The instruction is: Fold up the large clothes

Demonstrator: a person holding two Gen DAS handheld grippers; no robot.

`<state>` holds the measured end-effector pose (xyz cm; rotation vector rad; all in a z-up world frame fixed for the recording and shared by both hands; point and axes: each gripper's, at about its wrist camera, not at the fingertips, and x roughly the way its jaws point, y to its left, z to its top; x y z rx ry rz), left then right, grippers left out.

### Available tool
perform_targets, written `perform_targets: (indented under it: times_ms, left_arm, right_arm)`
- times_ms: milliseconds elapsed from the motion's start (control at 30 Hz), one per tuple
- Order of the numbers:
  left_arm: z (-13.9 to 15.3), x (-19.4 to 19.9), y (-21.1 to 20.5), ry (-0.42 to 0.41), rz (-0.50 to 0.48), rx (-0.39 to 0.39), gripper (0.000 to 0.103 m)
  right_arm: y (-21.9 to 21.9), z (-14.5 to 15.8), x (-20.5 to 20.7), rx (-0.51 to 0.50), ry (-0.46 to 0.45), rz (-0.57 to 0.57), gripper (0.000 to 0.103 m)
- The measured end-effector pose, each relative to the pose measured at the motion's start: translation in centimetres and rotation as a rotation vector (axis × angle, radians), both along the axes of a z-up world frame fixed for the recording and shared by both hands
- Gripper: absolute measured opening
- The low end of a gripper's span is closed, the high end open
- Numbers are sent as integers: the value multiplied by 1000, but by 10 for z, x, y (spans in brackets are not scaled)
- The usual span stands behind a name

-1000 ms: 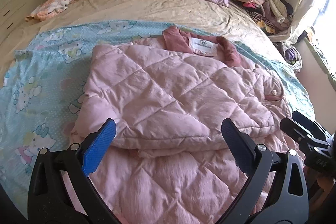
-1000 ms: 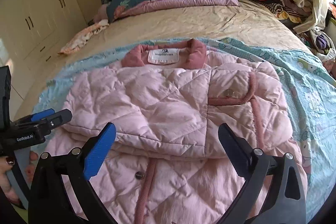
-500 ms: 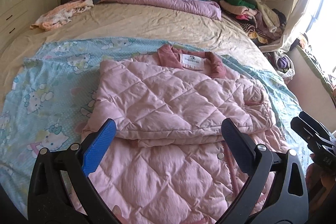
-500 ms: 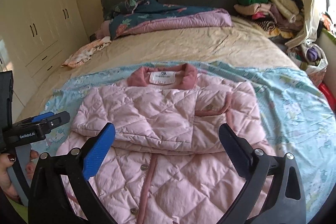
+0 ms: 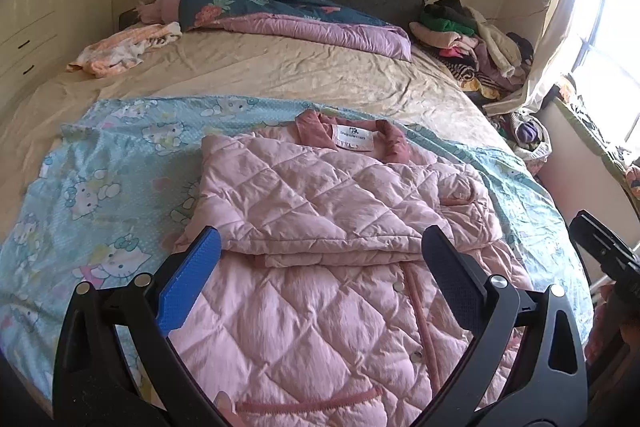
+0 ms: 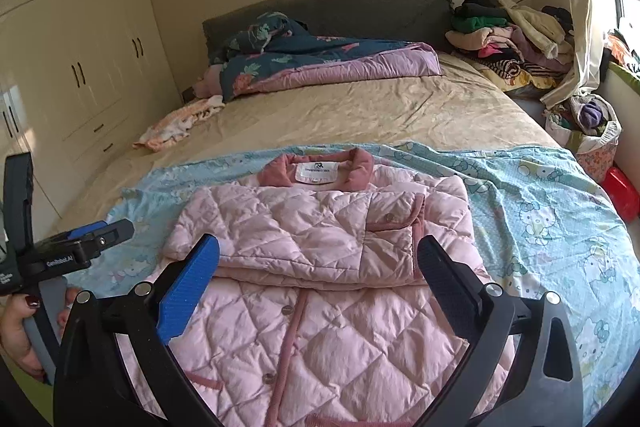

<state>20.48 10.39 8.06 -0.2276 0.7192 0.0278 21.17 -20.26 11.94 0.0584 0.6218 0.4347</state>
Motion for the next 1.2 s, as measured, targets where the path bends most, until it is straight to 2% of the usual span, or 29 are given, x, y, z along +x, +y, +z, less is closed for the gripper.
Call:
perform_targets:
  times_ms: [433,1200]
  left_arm:
    - [1,-38,-5,-25,3,0,94]
    - [-29,-92,-11,-21,20,21,94]
  right_arm:
    - [-17,9,-37,-2,-42,12,99]
    - [-55,-27,-73,-49,-18,-23,99]
